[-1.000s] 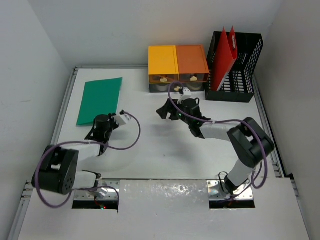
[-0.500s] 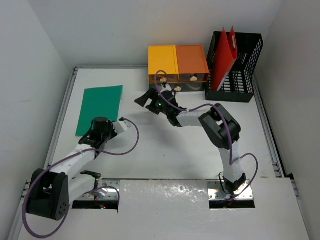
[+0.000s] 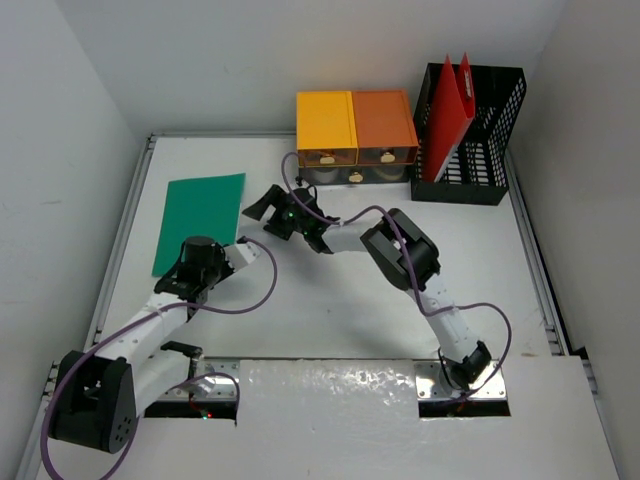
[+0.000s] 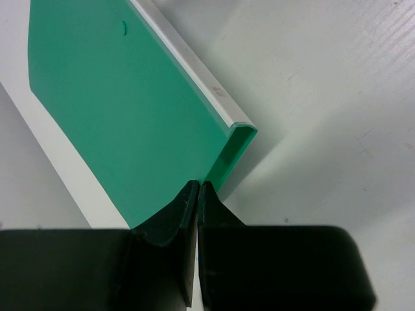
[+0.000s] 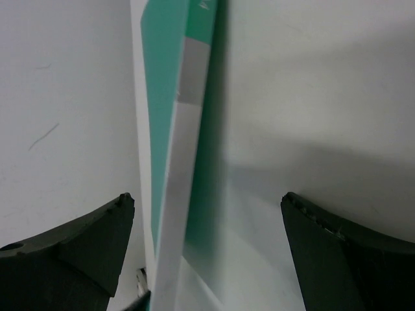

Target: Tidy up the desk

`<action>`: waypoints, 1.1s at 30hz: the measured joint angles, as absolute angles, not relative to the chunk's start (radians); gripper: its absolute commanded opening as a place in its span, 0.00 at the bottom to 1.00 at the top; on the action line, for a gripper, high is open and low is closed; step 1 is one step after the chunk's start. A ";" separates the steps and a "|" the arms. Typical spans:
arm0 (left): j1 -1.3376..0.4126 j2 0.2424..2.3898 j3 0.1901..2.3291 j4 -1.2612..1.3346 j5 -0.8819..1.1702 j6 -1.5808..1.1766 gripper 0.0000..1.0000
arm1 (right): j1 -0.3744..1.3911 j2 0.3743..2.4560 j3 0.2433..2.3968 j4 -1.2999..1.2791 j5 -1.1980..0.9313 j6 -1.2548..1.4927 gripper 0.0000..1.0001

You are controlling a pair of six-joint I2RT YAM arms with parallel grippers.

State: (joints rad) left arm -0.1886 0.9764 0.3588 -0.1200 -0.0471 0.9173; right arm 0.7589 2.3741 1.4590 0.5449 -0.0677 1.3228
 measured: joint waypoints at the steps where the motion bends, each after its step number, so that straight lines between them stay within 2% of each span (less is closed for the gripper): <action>1: -0.189 0.976 0.359 -0.120 -0.047 0.917 0.00 | 0.759 2.403 1.509 0.537 -0.070 1.330 0.92; 9: -0.189 0.977 0.359 -0.120 -0.041 0.910 0.00 | 0.775 2.584 1.785 0.500 -0.106 1.407 0.89; 12: -0.189 0.977 0.365 -0.128 -0.038 0.906 0.00 | 0.783 2.624 1.849 0.488 -0.110 1.428 0.83; 14: -0.189 0.977 0.385 -0.146 -0.033 0.899 0.00 | 0.790 2.651 1.887 0.480 -0.114 1.443 0.65; 15: -0.189 0.977 0.397 -0.153 -0.030 0.892 0.00 | 0.795 2.666 1.907 0.477 -0.115 1.448 0.65; 18: -0.189 0.977 0.437 -0.168 -0.008 0.879 0.00 | 0.810 2.701 1.941 0.470 -0.119 1.472 0.36; 19: -0.190 0.977 0.445 -0.171 -0.005 0.877 0.00 | 0.814 2.706 1.942 0.474 -0.119 1.478 0.01; 22: -0.190 0.981 0.447 -0.203 0.003 0.875 0.00 | 0.821 2.710 1.932 0.496 -0.128 1.507 0.00; 23: -0.190 0.981 0.447 -0.218 0.006 0.874 0.07 | 0.821 2.709 1.924 0.500 -0.129 1.509 0.00; 24: -0.190 0.981 0.447 -0.233 0.010 0.873 0.20 | 0.821 2.707 1.911 0.503 -0.130 1.508 0.00; 25: -0.190 0.981 0.448 -0.250 0.015 0.873 0.44 | 0.823 2.707 1.899 0.508 -0.130 1.501 0.00; 26: -0.190 0.981 0.453 -0.273 0.022 0.872 0.57 | 0.824 2.706 1.886 0.514 -0.127 1.482 0.00; 27: -0.190 0.981 0.468 -0.305 0.031 0.862 0.78 | 0.823 2.703 1.868 0.538 -0.128 1.478 0.00; 30: -0.190 0.981 0.559 -0.418 0.065 0.822 0.90 | 0.822 2.660 1.811 0.542 -0.126 1.400 0.00; 33: -0.188 0.975 0.693 -0.508 0.099 0.767 0.91 | 0.821 2.592 1.737 0.522 -0.118 1.257 0.00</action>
State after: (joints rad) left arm -0.1883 0.9752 0.6926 -0.5076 0.0994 0.7673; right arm 0.8207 2.5916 1.7367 0.5217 -0.1177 1.2572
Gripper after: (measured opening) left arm 0.903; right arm 0.168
